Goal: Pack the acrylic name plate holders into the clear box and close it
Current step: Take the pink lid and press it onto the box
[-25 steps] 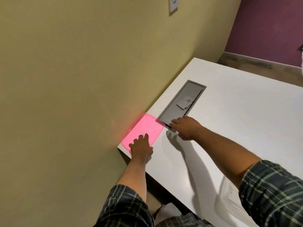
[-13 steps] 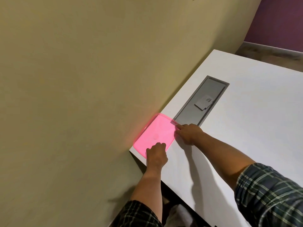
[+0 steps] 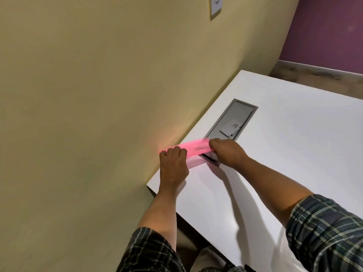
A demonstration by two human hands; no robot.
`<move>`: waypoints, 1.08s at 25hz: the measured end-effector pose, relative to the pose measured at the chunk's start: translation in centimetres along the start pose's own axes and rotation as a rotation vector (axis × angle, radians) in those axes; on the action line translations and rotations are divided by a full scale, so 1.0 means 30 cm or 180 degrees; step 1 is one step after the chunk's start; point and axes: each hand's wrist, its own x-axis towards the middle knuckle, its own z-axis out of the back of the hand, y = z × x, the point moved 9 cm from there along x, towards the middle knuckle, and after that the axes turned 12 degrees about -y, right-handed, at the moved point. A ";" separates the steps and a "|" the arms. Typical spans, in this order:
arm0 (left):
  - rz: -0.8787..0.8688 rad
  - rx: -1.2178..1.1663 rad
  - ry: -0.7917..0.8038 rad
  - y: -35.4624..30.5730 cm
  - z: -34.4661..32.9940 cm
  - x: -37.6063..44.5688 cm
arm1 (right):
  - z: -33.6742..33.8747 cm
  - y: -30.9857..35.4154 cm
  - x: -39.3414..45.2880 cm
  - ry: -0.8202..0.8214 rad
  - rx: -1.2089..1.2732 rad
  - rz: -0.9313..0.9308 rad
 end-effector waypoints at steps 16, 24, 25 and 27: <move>0.2977 -0.3091 0.2018 -0.731 0.010 0.073 | 0.486 -0.487 -0.779 -0.1235 0.2985 -0.2668; 0.2673 -0.4038 0.3022 -1.017 0.014 -0.038 | 0.473 -0.590 -1.226 -0.0817 0.3718 -0.3371; 0.2563 -0.4061 0.3173 -1.041 0.015 -0.042 | 0.473 -0.599 -1.274 -0.0728 0.3671 -0.3450; 0.2276 -0.4025 0.3458 -1.097 0.022 -0.050 | 0.487 -0.620 -1.388 -0.0888 0.3834 -0.3736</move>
